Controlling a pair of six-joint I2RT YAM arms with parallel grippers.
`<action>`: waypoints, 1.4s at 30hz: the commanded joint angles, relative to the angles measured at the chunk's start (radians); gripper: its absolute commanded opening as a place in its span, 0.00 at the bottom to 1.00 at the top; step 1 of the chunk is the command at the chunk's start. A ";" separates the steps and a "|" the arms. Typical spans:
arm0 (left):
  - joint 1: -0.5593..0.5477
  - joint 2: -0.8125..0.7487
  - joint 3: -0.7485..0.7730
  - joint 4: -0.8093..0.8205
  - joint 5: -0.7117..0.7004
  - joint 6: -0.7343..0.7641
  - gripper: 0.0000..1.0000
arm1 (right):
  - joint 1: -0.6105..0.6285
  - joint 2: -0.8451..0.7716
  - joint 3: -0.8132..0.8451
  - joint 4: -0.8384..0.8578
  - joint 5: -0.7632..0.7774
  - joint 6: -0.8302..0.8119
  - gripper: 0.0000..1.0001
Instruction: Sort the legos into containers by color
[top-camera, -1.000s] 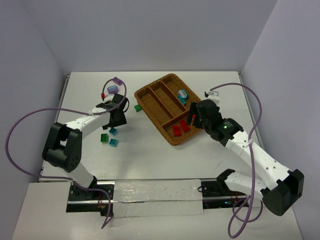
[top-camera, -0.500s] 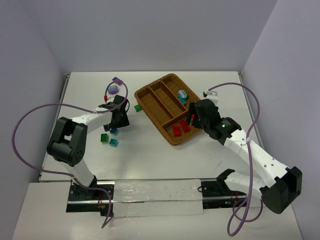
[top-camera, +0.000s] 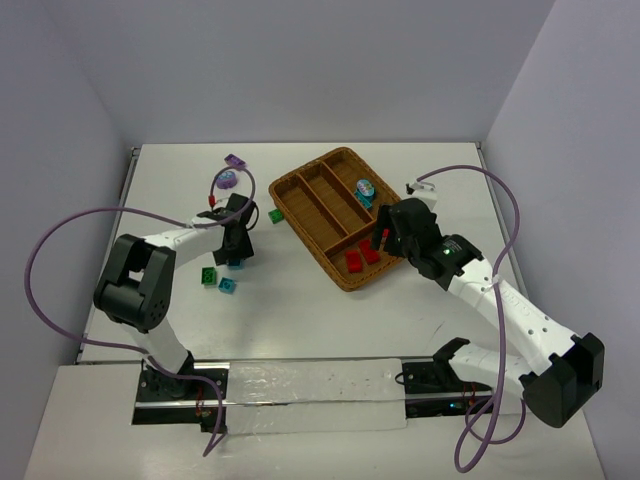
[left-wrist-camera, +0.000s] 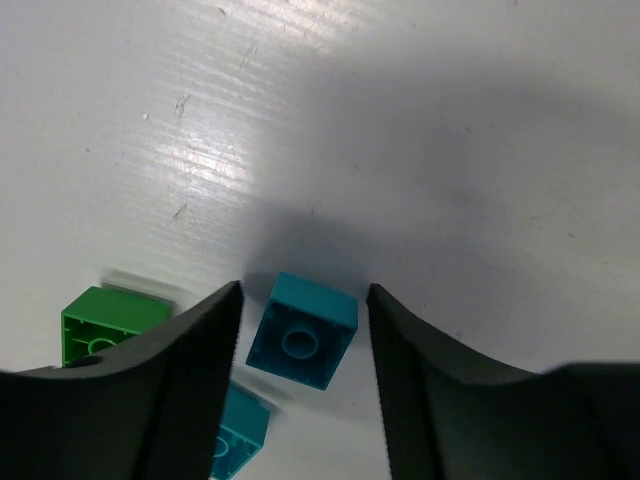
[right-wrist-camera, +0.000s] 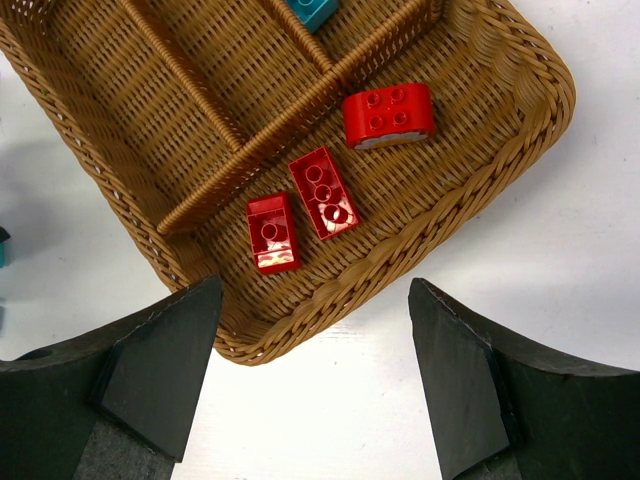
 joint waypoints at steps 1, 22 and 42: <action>0.005 -0.025 -0.008 0.012 0.004 -0.005 0.48 | 0.011 -0.003 0.039 0.038 0.012 -0.001 0.82; -0.128 0.164 0.794 -0.034 0.248 0.057 0.00 | 0.011 -0.048 0.064 0.004 0.094 0.001 0.82; -0.190 0.691 1.244 0.356 0.471 -0.192 0.01 | 0.011 -0.083 0.020 -0.031 0.109 0.030 0.82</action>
